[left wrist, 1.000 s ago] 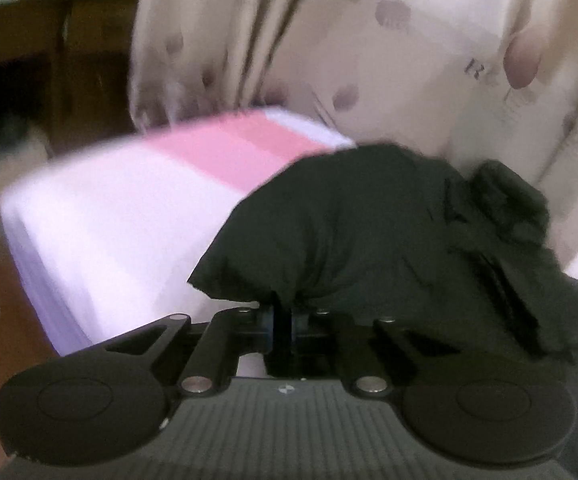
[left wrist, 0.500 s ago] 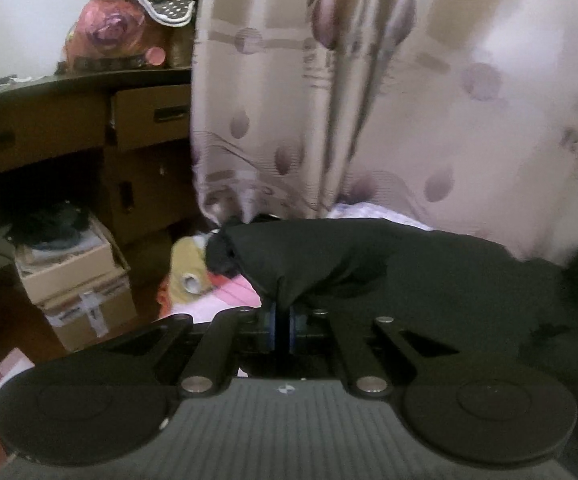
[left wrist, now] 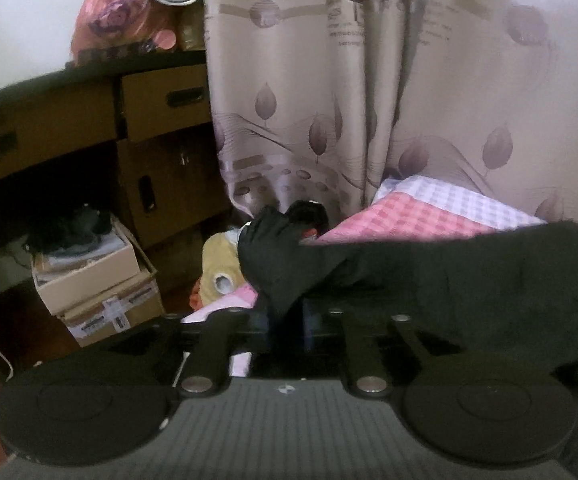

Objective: Fold large clothes
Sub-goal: 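Grasp a jacket sleeve with the left gripper and fold it across the body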

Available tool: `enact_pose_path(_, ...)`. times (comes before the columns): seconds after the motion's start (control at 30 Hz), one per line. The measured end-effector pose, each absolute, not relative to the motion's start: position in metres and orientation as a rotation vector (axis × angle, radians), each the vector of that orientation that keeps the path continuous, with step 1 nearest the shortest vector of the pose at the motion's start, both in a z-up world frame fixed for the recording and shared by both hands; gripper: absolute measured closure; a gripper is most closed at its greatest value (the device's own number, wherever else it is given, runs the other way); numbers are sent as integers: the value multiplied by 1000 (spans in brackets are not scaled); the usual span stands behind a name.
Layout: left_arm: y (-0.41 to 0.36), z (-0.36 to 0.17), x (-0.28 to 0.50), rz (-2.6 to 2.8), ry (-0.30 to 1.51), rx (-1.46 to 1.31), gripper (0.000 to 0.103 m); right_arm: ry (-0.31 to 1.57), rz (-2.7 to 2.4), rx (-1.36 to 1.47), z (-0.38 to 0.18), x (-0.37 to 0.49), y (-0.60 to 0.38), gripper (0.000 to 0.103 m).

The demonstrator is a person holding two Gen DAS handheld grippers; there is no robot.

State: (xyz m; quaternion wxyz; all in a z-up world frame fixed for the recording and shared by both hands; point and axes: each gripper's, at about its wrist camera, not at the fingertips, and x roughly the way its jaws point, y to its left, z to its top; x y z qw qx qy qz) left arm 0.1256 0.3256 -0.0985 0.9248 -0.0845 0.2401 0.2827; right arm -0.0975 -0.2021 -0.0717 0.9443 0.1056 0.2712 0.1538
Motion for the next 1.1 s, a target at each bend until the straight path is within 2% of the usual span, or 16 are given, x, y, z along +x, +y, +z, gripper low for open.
enact_pose_path(0.03, 327, -99, 123, 587, 482, -176, 54, 553, 313, 214, -72, -97, -202, 0)
enact_pose_path(0.1, 328, -97, 115, 610, 453, -171, 37, 556, 313, 212, -72, -96, -202, 0)
enact_pose_path(0.13, 328, -94, 111, 617, 443, -167, 32, 556, 315, 209, -72, -95, -201, 0)
enact_pose_path(0.37, 299, -70, 93, 569, 379, -104, 23, 504, 339, 130, -61, -91, -190, 0)
enact_pose_path(0.43, 286, -64, 89, 534, 359, -83, 16, 478, 339, 82, -57, -89, -185, 0)
enact_pose_path(0.63, 244, -57, 83, 435, 345, -57, 13, 434, 340, -58, -45, -74, -174, 0)
enact_pose_path(1.1, 167, -64, 93, 308, 386, -42, 8, 392, 333, -164, -46, -16, -166, 0)
